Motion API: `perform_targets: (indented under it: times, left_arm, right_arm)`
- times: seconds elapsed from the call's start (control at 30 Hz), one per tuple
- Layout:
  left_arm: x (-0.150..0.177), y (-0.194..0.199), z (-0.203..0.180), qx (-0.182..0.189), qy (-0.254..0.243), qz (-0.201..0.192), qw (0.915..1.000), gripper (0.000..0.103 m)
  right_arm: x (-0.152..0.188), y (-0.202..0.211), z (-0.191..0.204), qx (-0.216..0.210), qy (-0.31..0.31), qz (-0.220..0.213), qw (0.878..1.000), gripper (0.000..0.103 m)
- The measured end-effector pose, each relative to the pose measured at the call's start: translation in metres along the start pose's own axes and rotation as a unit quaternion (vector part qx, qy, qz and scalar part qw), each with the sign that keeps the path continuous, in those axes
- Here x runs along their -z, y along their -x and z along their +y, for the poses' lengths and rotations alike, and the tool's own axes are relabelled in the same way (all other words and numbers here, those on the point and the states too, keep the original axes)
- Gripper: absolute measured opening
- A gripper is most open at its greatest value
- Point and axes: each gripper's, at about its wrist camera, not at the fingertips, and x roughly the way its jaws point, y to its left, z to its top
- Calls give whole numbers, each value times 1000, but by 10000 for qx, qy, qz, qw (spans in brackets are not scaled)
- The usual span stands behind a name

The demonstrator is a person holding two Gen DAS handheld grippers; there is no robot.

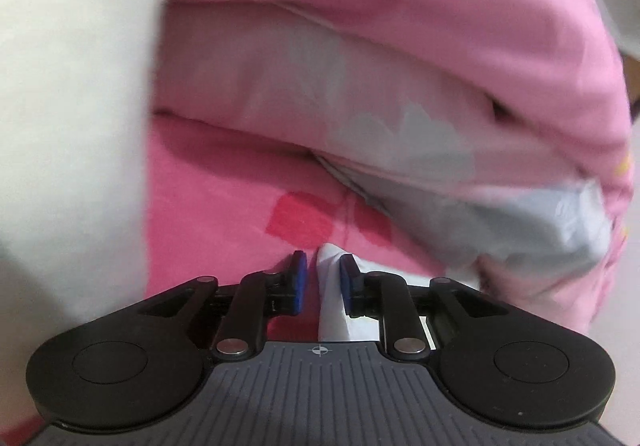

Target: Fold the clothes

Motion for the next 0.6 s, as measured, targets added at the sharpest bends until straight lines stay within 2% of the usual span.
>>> perform_targets:
  times: [0.13,0.2,0.23,0.33,0.43,0.47,0.53,0.6]
  left_arm:
    - [4,24,-19,-111,-608,-423,9972,20]
    - [8,29,-37,163,-1101,-464,9927,20]
    - [10,30,-46,302,-1338,-448,9895,20]
    - [16,9,-61,478,-1710,68,9841,20]
    - [17,-26,-49,34,-1570,369,9869,19]
    - [13,-33,-37,78,-1308,311,9909,9]
    - [4,-29,-18,90,-805,32,9967,8]
    - [-1,-20,-9,-372,-631,-300,9969,7]
  right_arm:
    - [-1,0,0,2,-13,6,10000,12]
    - [-1,0,0,-2,-27,7,10000,12]
    - [-1,0,0,-3,-31,8,10000,12]
    - [-1,0,0,-9,-40,11,10000,12]
    - [-1,0,-1,-21,-58,13,10000,12]
    - [-1,0,-1,-30,-68,15,10000,12]
    - [-1,0,-1,-42,-92,17,9999,12]
    - [-1,-1,-2,-58,-123,20,9999,12]
